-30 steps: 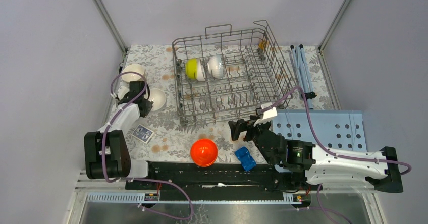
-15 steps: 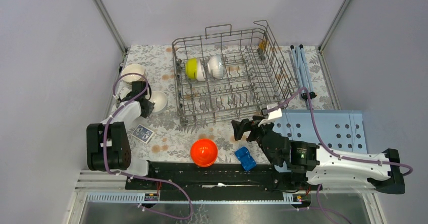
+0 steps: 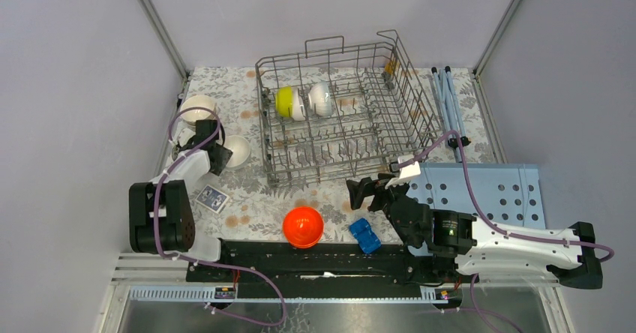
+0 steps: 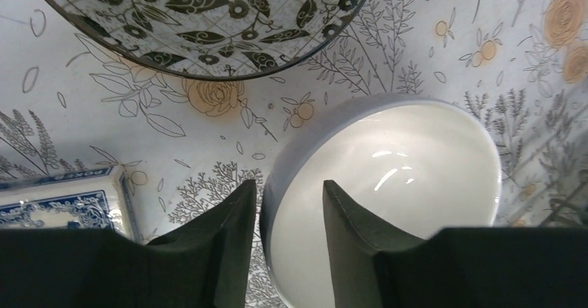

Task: Unload the bowls from the dish rack
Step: Place the bowl at the center of the board, then pick up the bowl from the dish rack.

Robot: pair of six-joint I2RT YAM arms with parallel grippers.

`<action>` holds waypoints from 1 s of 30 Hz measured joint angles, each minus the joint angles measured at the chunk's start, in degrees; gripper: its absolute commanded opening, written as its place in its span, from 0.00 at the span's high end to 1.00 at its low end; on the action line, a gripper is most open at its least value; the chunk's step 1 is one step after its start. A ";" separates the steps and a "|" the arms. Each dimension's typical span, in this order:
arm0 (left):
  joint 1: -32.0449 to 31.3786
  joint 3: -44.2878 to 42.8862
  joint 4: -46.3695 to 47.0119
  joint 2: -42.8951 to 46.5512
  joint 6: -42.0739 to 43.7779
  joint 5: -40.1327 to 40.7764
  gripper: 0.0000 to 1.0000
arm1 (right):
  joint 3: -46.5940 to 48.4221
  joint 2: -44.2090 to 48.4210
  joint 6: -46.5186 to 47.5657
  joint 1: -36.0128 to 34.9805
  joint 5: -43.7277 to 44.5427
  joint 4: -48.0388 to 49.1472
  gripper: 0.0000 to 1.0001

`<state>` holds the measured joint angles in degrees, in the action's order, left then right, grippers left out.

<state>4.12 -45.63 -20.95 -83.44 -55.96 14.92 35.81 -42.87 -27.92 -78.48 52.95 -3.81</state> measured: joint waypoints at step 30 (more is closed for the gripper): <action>-21.09 -8.46 2.29 24.57 16.00 -2.78 0.01 | 39.60 -35.89 11.39 33.14 -26.73 -0.39 0.00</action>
<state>-16.97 -54.08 -18.65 -58.87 -39.97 12.14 75.42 -78.76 -16.53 -45.34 26.22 -4.21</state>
